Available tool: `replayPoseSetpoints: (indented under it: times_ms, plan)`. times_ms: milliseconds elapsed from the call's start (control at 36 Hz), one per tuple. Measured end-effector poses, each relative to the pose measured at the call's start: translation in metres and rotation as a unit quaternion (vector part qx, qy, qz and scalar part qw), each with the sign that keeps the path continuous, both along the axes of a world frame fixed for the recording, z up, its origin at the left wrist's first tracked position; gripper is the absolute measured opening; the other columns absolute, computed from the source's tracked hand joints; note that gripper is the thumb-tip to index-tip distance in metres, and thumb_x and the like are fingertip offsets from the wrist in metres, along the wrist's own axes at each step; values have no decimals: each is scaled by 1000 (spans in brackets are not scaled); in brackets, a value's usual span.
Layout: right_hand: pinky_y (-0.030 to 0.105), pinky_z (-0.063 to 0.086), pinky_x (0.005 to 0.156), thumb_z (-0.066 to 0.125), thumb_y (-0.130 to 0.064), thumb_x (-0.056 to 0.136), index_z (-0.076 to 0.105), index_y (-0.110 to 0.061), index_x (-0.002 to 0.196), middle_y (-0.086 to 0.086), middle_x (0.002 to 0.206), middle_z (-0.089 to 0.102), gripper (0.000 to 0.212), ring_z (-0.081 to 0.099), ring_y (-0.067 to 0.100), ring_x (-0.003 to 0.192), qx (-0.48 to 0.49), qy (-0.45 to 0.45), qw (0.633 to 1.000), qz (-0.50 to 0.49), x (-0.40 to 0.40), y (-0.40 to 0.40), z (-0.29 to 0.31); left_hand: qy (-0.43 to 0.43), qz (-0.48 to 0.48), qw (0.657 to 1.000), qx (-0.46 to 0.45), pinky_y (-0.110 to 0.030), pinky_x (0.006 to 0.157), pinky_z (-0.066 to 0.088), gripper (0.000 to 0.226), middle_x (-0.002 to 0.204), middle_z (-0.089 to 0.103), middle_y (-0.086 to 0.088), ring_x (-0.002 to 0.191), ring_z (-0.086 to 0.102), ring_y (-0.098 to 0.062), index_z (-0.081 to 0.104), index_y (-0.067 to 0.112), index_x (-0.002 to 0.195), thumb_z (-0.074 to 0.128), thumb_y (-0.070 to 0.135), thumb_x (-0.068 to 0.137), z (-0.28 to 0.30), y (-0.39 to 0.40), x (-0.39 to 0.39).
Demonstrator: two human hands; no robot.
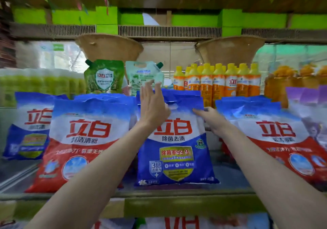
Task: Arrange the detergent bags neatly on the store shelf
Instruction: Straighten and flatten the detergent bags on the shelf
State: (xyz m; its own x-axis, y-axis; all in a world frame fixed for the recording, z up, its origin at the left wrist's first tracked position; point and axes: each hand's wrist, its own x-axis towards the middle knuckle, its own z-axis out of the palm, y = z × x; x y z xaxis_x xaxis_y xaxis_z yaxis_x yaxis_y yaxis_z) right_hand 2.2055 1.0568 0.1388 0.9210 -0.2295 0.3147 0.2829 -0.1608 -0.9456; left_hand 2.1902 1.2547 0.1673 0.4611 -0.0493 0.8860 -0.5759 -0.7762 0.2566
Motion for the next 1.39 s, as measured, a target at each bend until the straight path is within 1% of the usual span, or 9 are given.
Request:
replayPoseSetpoints:
  times_ms: [139, 278, 556, 611, 667, 833, 1083, 1278, 1389]
  plan:
    - [26, 49, 62, 66, -37, 85, 46, -9, 121, 0, 100, 63, 49, 62, 12, 85, -62, 14, 998, -16, -9, 4, -4, 14, -86, 993, 83, -33, 98, 37, 34, 124, 44, -11, 115, 45, -27, 56, 6, 115, 56, 9, 81, 1, -24, -9]
    - [46, 49, 95, 57, -44, 87, 46, -11, 129, 6, 124, 57, 54, 56, 23, 112, -185, -31, 975, -119, -29, -4, -2, 62, -127, 983, 118, -30, 92, 37, 24, 116, 50, -10, 111, 47, -25, 61, 9, 110, 57, 13, 86, -6, -49, -17]
    - [20, 36, 84, 53, -10, 91, 56, -4, 120, 11, 124, 60, 29, 55, 23, 115, -303, -73, 926, -213, -87, -80, 11, 202, -175, 959, 98, -32, 83, 42, 22, 107, 58, -13, 101, 55, -25, 62, 8, 107, 57, 16, 88, -18, -134, -44]
    - [22, 36, 86, 52, -9, 91, 58, -3, 118, 13, 125, 59, 28, 53, 25, 117, -320, -72, 915, -233, -98, -108, 6, 238, -170, 952, 89, -29, 71, 38, 8, 87, 54, -10, 79, 52, -20, 56, 15, 81, 56, 18, 89, -24, -156, -47]
    - [27, 37, 93, 52, -8, 89, 59, -3, 117, 16, 127, 56, 29, 51, 28, 119, -342, -63, 902, -255, -104, -140, 0, 282, -165, 943, 58, -28, 66, 33, 33, 78, 49, -8, 70, 46, -19, 38, 22, 63, 57, 24, 89, -31, -178, -47]
    - [37, 36, 102, 54, -24, 91, 49, -7, 131, 21, 135, 49, 43, 45, 34, 126, -335, 32, 897, -287, -115, -222, -9, 366, -164, 915, -47, -30, 67, 36, 35, 75, 56, -10, 85, 60, -29, 49, 10, 64, 58, 31, 90, -45, -220, -47]
    - [40, 42, 102, 57, -30, 89, 48, 0, 130, 21, 134, 50, 52, 49, 36, 124, -230, 58, 935, -265, -96, -258, -10, 389, -254, 812, -353, -16, 43, 47, 27, 97, 65, -10, 69, 61, -16, 61, -2, 102, 65, 21, 88, -34, -245, -43]
    - [43, 52, 80, 70, -11, 81, 60, -9, 74, 17, 83, 65, 12, 62, 27, 72, 104, -26, 988, -110, -73, -268, 2, 378, -302, 767, -420, -31, 63, 57, 57, 118, 64, -21, 92, 68, -30, 51, -2, 130, 74, 15, 80, -20, -248, -23]
    - [48, 55, 81, 71, -3, 73, 55, -11, 75, 17, 88, 66, 18, 65, 33, 76, 93, -10, 988, -124, -57, -270, 10, 366, -294, 794, -386, -25, 56, 55, 30, 100, 67, -13, 80, 66, -23, 59, -4, 111, 67, 7, 84, -22, -246, -14]
